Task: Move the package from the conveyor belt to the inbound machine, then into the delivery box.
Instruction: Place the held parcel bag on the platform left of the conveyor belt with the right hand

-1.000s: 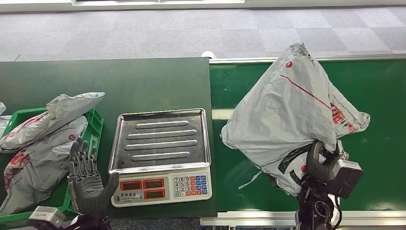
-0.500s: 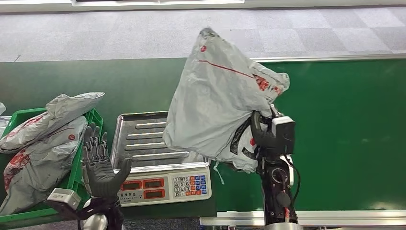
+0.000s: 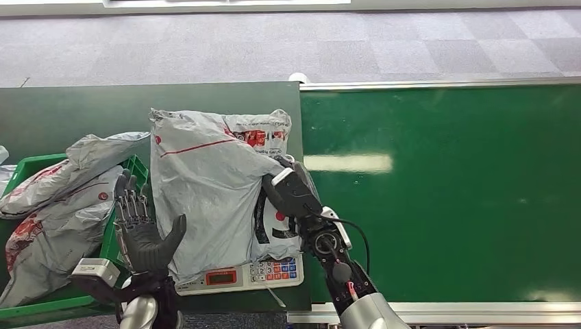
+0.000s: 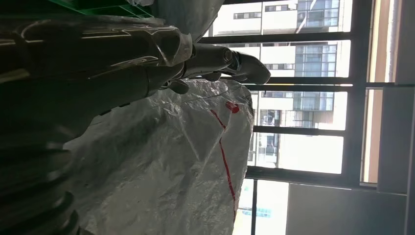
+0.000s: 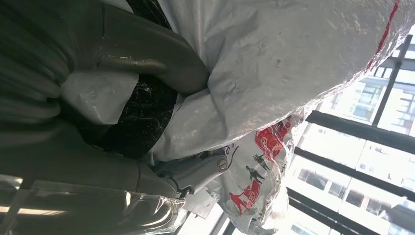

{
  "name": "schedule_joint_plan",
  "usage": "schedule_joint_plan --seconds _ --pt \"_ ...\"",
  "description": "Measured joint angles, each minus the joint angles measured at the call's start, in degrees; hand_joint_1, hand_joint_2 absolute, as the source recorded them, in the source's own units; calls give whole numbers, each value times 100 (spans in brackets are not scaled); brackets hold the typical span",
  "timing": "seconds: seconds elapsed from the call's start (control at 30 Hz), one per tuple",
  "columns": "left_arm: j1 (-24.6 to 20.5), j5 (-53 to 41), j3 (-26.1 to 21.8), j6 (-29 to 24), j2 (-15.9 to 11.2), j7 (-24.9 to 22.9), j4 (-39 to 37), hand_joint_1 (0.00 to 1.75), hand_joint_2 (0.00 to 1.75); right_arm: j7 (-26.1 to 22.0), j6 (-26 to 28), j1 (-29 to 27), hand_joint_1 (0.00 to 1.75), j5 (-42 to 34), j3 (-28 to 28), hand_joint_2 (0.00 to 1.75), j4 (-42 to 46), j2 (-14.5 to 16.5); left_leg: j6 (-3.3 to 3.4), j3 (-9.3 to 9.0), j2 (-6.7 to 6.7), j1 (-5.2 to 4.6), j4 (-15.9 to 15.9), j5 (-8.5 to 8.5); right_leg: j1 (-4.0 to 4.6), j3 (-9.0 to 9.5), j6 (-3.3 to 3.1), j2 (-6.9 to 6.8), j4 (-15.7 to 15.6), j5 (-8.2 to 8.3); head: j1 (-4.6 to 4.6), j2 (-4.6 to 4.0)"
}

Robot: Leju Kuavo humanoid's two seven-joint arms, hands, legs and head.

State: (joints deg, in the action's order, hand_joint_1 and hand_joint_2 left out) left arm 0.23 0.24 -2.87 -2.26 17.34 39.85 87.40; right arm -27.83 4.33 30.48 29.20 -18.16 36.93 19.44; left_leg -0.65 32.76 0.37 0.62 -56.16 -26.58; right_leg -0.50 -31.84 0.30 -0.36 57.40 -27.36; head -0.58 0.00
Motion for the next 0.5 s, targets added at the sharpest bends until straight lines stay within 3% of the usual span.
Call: schedule_joint_plan --seconds 0.07,0.1,0.5 --pt "28 23 -71 -10 -1 0 72 0 175 -13 -3 45 7 4 -108 175 -149 0 0 0 1 0 0 0 0 0 0 1 0 0 0 0" --pt "45 28 -110 -14 -1 0 117 0 175 -16 -4 65 0 9 -139 175 -218 0 0 0 1 0 0 0 0 0 0 1 0 0 0 0" --pt "168 8 -319 -133 10 1 431 0 175 -9 131 188 0 79 -171 175 -698 -2 0 -1 1 0 0 0 0 -2 0 1 0 0 1 0"
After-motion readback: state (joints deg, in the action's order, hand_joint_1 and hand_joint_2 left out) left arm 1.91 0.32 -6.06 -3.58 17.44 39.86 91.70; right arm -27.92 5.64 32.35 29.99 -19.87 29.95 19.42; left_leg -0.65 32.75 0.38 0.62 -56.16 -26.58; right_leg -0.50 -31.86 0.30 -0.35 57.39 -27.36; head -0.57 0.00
